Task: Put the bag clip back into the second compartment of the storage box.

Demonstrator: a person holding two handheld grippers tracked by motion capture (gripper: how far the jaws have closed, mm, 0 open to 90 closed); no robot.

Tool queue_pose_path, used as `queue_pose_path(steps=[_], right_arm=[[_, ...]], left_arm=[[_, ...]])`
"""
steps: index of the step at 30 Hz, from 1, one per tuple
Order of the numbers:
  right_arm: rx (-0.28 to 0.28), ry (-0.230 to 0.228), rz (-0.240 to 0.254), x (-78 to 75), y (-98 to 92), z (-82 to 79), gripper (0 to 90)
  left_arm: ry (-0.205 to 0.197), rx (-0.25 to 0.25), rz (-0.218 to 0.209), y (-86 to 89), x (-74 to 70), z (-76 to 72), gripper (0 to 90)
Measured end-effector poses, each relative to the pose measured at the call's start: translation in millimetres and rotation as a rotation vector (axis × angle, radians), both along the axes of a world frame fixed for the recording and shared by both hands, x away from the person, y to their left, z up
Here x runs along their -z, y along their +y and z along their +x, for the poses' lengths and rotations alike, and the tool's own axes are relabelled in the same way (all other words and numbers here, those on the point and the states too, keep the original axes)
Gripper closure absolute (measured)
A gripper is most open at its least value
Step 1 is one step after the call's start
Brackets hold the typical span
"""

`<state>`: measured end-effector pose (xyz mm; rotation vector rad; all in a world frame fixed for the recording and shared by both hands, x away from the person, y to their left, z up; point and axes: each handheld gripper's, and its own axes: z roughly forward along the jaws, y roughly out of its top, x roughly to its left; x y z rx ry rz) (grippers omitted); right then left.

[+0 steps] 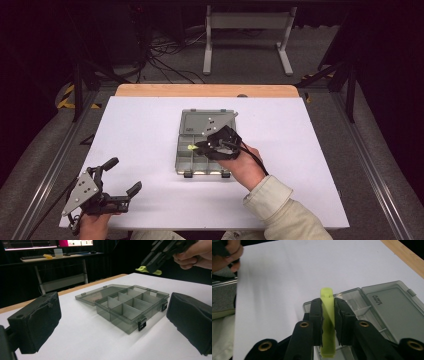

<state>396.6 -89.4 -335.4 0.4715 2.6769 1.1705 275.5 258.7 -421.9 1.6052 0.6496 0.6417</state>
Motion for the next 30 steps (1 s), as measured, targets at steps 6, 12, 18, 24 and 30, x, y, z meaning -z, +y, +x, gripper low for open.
queue_pose_path(steps=[6,12,18,24,30], right_arm=[[0.046,0.015,0.009,2.6,2.5,20.1,77.5],[0.081,0.033,0.006,9.3,5.8,36.7,77.5],[0.112,0.047,0.008,16.4,8.4,48.8,77.5],[0.157,0.062,0.009,24.9,8.8,58.9,77.5],[0.197,0.078,0.019,31.6,7.1,68.0,77.5]], left_arm=[[0.001,-0.001,-0.002,0.1,0.2,0.2,0.1],[0.001,-0.002,-0.005,0.4,0.6,0.6,0.1],[0.001,0.000,-0.004,0.2,0.6,0.7,0.1],[0.003,0.003,-0.005,0.7,0.6,0.8,0.1],[0.003,0.005,-0.005,0.8,0.6,0.9,0.1]])
